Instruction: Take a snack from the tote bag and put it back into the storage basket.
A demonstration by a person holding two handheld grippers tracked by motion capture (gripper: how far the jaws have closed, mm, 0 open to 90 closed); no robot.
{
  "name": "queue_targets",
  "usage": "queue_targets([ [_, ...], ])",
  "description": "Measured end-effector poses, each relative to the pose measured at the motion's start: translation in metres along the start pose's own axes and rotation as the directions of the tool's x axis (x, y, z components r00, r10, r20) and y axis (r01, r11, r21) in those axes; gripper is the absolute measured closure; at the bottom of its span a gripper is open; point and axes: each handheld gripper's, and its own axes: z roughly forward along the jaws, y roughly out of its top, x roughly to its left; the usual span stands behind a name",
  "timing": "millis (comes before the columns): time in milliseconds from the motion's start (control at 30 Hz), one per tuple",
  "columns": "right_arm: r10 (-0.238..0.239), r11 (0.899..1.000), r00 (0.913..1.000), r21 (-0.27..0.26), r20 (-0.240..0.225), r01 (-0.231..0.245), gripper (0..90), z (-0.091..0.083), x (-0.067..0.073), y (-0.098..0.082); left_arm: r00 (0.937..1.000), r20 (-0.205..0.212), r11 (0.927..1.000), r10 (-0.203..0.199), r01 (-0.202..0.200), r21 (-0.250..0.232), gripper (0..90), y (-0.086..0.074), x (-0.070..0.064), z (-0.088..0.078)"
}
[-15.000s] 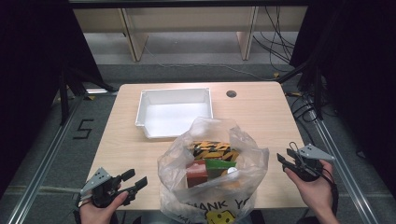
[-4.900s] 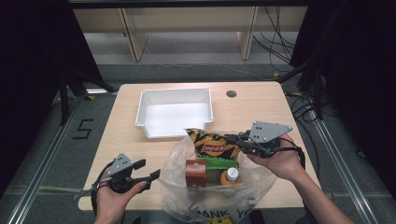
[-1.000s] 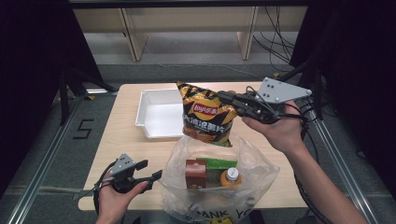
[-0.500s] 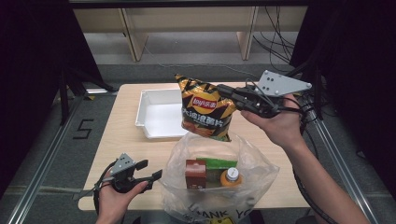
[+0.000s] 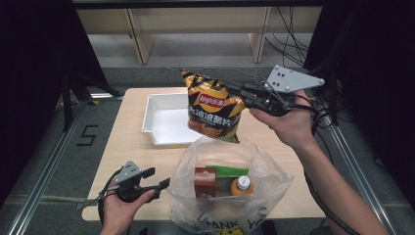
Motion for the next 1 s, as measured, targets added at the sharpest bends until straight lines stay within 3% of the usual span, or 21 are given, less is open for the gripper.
queue_targets([
  [33, 0.0, 1.0, 1.0, 0.0, 0.0, 0.0, 90.0, 0.0, 0.0, 0.0, 1.0, 0.004, 1.0, 0.0, 0.0, -0.003, 28.1, 0.0, 0.0, 0.0],
  [67, 0.029, 1.0, 0.9996, 0.006, 0.002, -0.029, 90.0, 0.001, 0.001, 0.001, 1.0, 0.002, 1.0, 0.002, -0.001, -0.003, 28.1, 0.0, 0.0, 0.0],
  [100, 0.029, 1.0, 0.9996, 0.006, 0.002, -0.029, 90.0, 0.001, 0.001, 0.001, 1.0, 0.003, 1.0, 0.009, -0.009, 0.0, 28.1, 0.0, 0.001, 0.0],
  [133, -0.006, 1.0, 1.0, -0.003, 0.001, 0.006, 90.0, 0.003, -0.002, 0.002, 0.9998, -0.003, 0.9998, -0.018, 0.018, -0.002, 28.1, -0.001, 0.0, 0.0],
  [200, -0.013, 1.0, 0.9999, -0.006, 0.004, 0.013, 90.0, 0.004, -0.003, 0.003, 0.9999, 0.001, 0.9999, -0.017, 0.017, -0.004, 28.1, 0.0, 0.0, 0.0],
  [233, 0.02, 1.0, 0.9998, -0.001, -0.006, -0.02, 90.0, 0.004, -0.001, 0.004, 0.9999, -0.005, 0.9999, -0.016, 0.016, 0.001, 28.1, 0.0, 0.0, 0.0],
  [300, -0.013, 1.0, 0.9999, -0.012, 0.006, 0.013, 90.0, 0.006, -0.004, 0.005, 0.9999, -0.002, 0.9999, -0.016, 0.016, -0.001, 28.1, 0.0, 0.0, 0.0],
  [400, -0.017, 1.0, 0.9998, -0.014, 0.011, 0.017, 90.0, 0.008, -0.005, 0.007, 0.9998, -0.001, 0.9998, -0.02, 0.02, -0.005, 28.1, 0.0, -0.001, 0.001],
  [500, 0.007, 1.0, 1.0, -0.003, 0.006, -0.007, 90.0, 0.01, -0.005, 0.007, 0.9998, -0.001, 0.9998, -0.02, 0.02, -0.004, 28.1, 0.0, -0.001, 0.0],
  [700, 0.018, 1.0, 0.9998, -0.006, 0.014, -0.018, 90.0, 0.015, -0.008, 0.008, 0.9998, -0.001, 0.9997, -0.022, 0.022, -0.006, 28.1, 0.0, 0.0, 0.0],
  [733, 0.003, 1.0, 0.9998, -0.006, 0.021, -0.003, 90.0, 0.016, -0.01, 0.008, 0.9998, 0.003, 0.9998, -0.018, 0.018, -0.005, 28.1, 0.0, 0.0, 0.0],
  [767, 0.024, 1.0, 0.9997, -0.004, 0.006, -0.024, 90.0, 0.018, -0.009, 0.009, 0.9998, 0.0, 0.9998, -0.017, 0.017, -0.004, 28.1, 0.0, 0.0, 0.0],
  [1000, 0.01, 1.0, 0.9998, -0.012, 0.02, -0.01, 90.0, 0.024, -0.014, 0.011, 0.9998, 0.0, 0.9998, -0.018, 0.018, -0.001, 28.1, 0.0, 0.0, 0.0],
])
